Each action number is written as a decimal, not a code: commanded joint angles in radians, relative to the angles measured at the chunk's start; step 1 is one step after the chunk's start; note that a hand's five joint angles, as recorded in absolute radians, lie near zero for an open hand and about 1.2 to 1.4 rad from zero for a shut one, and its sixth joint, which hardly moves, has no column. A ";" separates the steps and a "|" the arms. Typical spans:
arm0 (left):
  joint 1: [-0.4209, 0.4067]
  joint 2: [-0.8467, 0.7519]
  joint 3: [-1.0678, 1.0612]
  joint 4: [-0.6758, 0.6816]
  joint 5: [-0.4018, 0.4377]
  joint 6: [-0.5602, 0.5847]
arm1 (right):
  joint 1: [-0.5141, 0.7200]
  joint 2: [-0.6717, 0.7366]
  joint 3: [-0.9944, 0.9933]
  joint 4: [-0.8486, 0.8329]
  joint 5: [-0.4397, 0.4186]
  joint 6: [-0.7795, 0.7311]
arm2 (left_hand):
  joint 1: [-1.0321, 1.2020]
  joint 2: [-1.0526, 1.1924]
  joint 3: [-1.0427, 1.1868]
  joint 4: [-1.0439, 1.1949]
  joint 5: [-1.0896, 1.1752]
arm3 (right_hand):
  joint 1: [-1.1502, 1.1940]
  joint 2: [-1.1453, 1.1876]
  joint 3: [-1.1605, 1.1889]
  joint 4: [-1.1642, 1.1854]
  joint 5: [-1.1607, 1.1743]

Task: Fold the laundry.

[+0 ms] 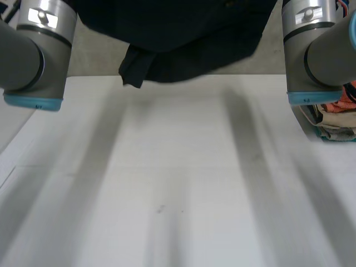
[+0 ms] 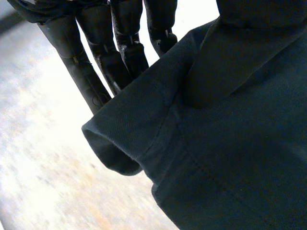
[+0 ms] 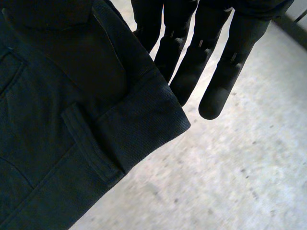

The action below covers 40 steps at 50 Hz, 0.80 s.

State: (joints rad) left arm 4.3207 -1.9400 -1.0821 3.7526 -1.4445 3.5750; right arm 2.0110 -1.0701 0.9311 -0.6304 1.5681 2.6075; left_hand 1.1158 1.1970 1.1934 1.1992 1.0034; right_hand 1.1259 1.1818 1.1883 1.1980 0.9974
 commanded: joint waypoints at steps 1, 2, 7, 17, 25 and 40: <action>-0.004 0.006 -0.182 -0.132 0.001 -0.012 | -0.001 0.027 0.086 0.099 -0.010 -0.001 | 0.280 0.199 0.203 0.197 0.218 | 0.270 0.214 0.208 0.198 0.224; -0.006 0.004 -0.209 -0.137 0.003 -0.012 | -0.001 0.050 0.110 0.130 -0.017 -0.001 | 0.280 0.199 0.203 0.197 0.218 | 0.270 0.214 0.208 0.198 0.224; -0.007 -0.020 -0.382 -0.146 0.006 -0.007 | -0.001 0.140 0.198 0.251 -0.040 -0.004 | 0.280 0.199 0.203 0.197 0.218 | 0.270 0.214 0.208 0.198 0.224; -0.045 -0.094 -0.578 -0.212 -0.002 0.018 | -0.012 0.168 0.405 0.438 -0.049 0.000 | 0.280 0.199 0.203 0.197 0.218 | 0.270 0.214 0.208 0.198 0.224; -0.010 -0.034 -0.671 -0.215 -0.004 0.038 | -0.015 0.021 0.561 0.442 -0.056 0.003 | -0.086 -0.167 -0.164 -0.169 -0.148 | 0.270 0.214 0.208 0.198 0.224; 0.028 -0.024 -0.779 -0.212 0.004 0.036 | -0.012 0.013 0.607 0.439 -0.054 0.002 | 0.265 0.184 0.188 0.182 0.203 | 0.270 0.214 0.208 0.198 0.224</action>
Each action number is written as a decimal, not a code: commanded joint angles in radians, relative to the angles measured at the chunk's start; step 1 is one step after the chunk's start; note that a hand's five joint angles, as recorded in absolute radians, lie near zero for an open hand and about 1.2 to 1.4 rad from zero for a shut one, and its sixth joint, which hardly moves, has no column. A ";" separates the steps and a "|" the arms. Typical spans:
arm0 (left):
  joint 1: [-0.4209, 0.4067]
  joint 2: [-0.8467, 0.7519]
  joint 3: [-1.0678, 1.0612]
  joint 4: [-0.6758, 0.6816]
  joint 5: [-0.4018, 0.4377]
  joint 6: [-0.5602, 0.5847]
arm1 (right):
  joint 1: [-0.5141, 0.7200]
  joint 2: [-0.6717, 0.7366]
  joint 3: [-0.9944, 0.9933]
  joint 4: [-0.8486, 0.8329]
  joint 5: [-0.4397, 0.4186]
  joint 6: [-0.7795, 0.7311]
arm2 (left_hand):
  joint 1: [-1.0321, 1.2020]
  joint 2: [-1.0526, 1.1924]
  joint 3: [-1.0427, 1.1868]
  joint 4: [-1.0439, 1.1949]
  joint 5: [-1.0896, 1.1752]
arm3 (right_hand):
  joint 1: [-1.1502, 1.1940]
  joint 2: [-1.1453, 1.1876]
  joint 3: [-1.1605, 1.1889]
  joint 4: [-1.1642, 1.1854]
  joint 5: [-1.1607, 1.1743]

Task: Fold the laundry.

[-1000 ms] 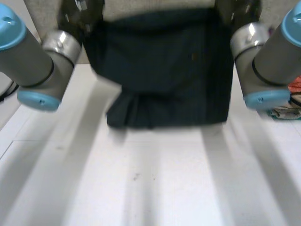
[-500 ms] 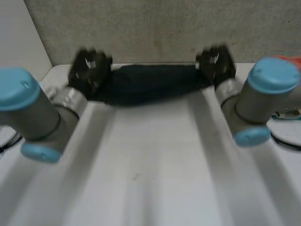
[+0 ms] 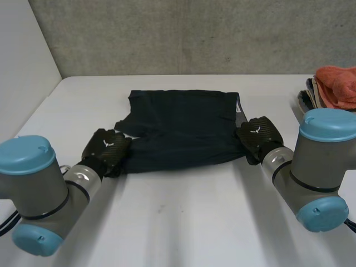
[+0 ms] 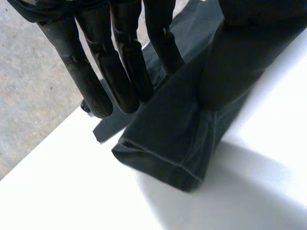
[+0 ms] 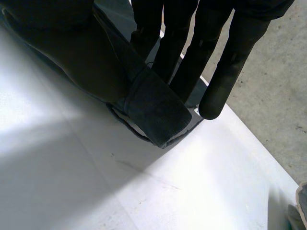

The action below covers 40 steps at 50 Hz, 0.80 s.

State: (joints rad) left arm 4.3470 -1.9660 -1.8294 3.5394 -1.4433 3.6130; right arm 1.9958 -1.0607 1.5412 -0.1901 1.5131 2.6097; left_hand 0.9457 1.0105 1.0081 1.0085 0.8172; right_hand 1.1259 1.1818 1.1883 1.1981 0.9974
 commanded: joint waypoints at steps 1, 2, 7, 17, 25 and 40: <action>0.003 0.001 -0.031 -0.001 0.004 -0.002 | 0.003 0.004 -0.003 0.000 0.001 0.000 | 0.450 0.386 0.388 0.388 0.404 | 0.270 0.214 0.208 0.198 0.224; 0.003 0.001 -0.033 -0.001 0.004 -0.004 | 0.003 0.004 -0.003 0.000 0.002 0.000 | 0.451 0.386 0.388 0.388 0.405 | 0.270 0.214 0.208 0.198 0.224; -0.001 0.015 -0.041 -0.019 -0.005 -0.002 | 0.000 -0.001 0.002 0.012 0.009 0.000 | 0.451 0.386 0.388 0.388 0.405 | 0.270 0.214 0.208 0.198 0.224; -0.069 0.396 -0.206 -0.348 -0.003 0.001 | 0.000 -0.194 0.082 0.316 0.012 -0.184 | 0.451 0.386 0.388 0.388 0.405 | 0.270 0.214 0.208 0.198 0.224; -0.089 0.552 -0.258 -0.741 0.004 0.038 | -0.003 -0.338 0.192 0.653 0.015 -0.387 | 0.451 0.386 0.388 0.388 0.405 | 0.270 0.214 0.208 0.198 0.224; -0.090 0.308 -0.025 -0.383 0.001 0.076 | 0.000 -0.334 0.099 0.491 -0.053 -0.277 | 0.451 0.386 0.388 0.388 0.405 | 0.270 0.214 0.208 0.198 0.224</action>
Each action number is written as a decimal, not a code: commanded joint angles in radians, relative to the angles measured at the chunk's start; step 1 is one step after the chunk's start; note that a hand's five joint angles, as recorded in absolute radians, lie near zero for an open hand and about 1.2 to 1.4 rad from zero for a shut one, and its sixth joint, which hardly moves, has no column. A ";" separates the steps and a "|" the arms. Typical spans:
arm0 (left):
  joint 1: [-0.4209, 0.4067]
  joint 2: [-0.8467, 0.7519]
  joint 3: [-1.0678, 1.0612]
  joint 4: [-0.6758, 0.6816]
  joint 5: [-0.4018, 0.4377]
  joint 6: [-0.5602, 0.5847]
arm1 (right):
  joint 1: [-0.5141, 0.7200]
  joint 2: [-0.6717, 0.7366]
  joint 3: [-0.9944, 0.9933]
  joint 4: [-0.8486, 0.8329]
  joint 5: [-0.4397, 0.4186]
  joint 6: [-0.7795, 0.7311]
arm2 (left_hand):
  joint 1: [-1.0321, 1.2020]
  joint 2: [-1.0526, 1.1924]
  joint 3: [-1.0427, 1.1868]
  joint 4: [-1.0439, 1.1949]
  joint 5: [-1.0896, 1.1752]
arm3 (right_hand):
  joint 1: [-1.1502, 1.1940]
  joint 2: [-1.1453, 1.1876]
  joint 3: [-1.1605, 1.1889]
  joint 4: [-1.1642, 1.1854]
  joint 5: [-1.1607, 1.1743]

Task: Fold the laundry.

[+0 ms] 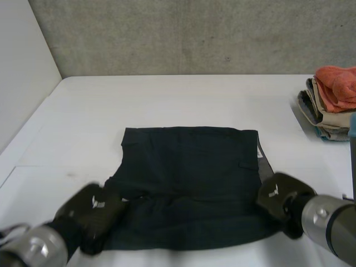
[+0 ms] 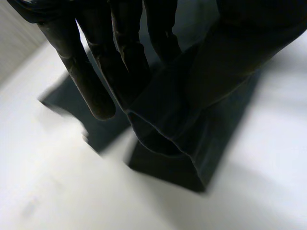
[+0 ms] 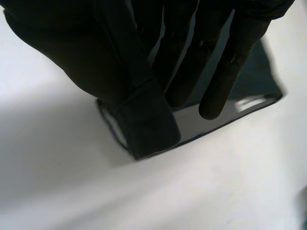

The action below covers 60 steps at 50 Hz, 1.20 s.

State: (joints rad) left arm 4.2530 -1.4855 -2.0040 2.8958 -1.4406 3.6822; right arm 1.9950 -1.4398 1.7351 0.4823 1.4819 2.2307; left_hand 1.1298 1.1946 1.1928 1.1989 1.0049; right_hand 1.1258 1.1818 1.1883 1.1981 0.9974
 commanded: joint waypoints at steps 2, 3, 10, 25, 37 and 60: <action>0.005 -0.232 0.192 0.333 -0.003 0.009 | 0.001 0.123 -0.155 -0.261 -0.008 0.133 | 0.266 0.202 0.203 0.197 0.217 | 0.271 0.214 0.208 0.198 0.224; 0.007 -0.293 0.241 0.400 -0.004 0.010 | 0.001 0.148 -0.172 -0.278 -0.003 0.141 | 0.266 0.202 0.203 0.197 0.217 | 0.271 0.214 0.208 0.198 0.224; 0.008 -0.592 0.534 0.568 -0.011 0.065 | 0.005 0.363 -0.380 -0.404 0.060 0.142 | 0.266 0.202 0.203 0.197 0.217 | 0.271 0.214 0.208 0.198 0.224; 0.021 -1.013 1.031 0.595 -0.087 0.136 | 0.001 0.785 -0.741 -0.769 0.074 0.118 | 0.266 0.202 0.203 0.197 0.217 | 0.271 0.214 0.208 0.198 0.224; -0.019 -0.957 1.012 0.608 -0.095 0.125 | 0.004 0.730 -0.734 -0.788 0.110 0.176 | -0.955 -1.020 -1.018 -1.024 -1.005 | -0.951 -1.007 -1.014 -1.024 -0.997; -0.030 -0.526 0.453 0.597 -0.098 -0.102 | -0.217 0.397 -0.241 -0.405 -0.135 0.500 | -0.955 -1.020 -1.018 -1.024 -1.005 | -0.730 -0.786 -0.792 -0.802 -0.776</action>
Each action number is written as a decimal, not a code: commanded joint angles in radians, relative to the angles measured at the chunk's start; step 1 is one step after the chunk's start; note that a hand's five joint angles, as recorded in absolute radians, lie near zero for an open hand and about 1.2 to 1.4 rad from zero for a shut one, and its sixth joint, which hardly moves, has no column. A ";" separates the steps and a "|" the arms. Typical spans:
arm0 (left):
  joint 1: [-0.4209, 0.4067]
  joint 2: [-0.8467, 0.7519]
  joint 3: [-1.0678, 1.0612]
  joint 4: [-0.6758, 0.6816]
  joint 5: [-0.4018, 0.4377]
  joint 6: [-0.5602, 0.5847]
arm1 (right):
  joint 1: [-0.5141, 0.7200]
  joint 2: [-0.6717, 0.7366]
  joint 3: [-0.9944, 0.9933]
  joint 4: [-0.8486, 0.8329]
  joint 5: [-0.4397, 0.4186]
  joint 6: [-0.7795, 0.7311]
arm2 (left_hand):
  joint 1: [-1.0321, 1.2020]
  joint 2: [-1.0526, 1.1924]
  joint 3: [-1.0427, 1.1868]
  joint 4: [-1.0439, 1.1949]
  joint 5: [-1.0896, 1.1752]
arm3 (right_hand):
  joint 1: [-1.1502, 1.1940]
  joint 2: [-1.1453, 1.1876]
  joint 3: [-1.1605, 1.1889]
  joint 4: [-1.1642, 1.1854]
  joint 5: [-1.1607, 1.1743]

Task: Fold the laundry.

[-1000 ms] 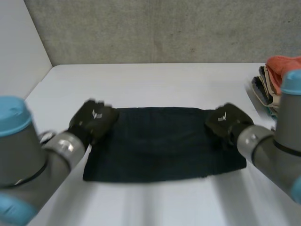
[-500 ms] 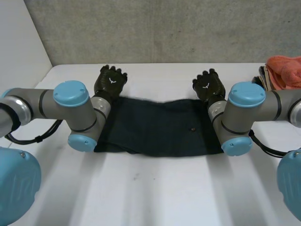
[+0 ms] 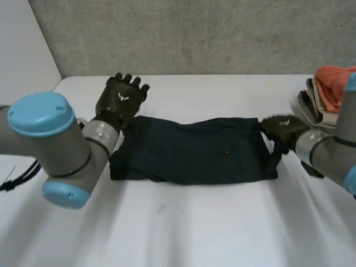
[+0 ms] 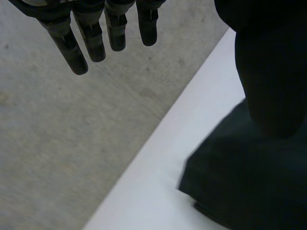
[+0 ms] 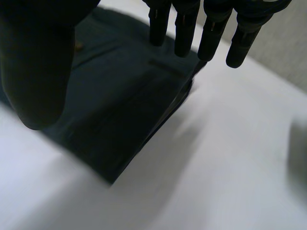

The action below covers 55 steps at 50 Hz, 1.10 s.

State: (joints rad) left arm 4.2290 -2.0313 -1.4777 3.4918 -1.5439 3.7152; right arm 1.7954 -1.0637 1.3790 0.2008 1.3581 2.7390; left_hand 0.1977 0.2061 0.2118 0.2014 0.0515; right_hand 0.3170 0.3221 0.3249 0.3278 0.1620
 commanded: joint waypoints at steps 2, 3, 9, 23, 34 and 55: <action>-0.007 0.020 -0.078 0.001 0.005 -0.150 | -0.018 0.045 0.138 -0.196 -0.013 -0.013 | -0.023 -0.032 -0.037 -0.027 -0.051 | 0.079 0.074 0.071 0.068 0.060; -0.007 0.019 -0.078 0.001 0.005 -0.161 | -0.018 0.056 0.140 -0.217 -0.013 -0.013 | -0.023 -0.032 -0.037 -0.027 -0.051 | 0.079 0.074 0.071 0.068 0.060; -0.015 0.016 -0.079 0.001 0.004 -0.166 | -0.016 0.105 0.141 -0.299 -0.016 -0.013 | -0.023 -0.032 -0.037 -0.027 -0.051 | 0.421 0.416 0.413 0.410 0.402; -0.017 0.083 -0.128 0.001 0.005 -0.166 | -0.217 -0.137 0.255 -0.340 0.006 -0.145 | -0.023 -0.032 -0.037 -0.027 -0.051 | 1.079 1.074 1.071 1.068 1.060; -0.006 0.146 -0.199 0.001 0.005 -0.167 | -0.047 -0.145 0.177 -0.351 -0.001 -0.476 | -0.023 -0.032 -0.037 -0.027 -0.051 | 1.079 1.074 1.071 1.068 1.060; -0.004 0.220 -0.190 0.012 -0.001 -0.169 | 0.472 0.122 0.011 -0.455 -0.225 -0.529 | -0.023 -0.032 -0.037 -0.027 -0.051 | -0.073 -0.078 -0.081 -0.084 -0.093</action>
State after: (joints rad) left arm 4.2232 -1.8095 -1.7042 3.4956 -1.5435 3.5465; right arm 2.2556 -0.9458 1.4160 -0.2593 1.0851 2.1654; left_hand 0.1977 0.2061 0.2117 0.2013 0.0514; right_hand 0.5817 0.5935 0.6159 0.6187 0.4513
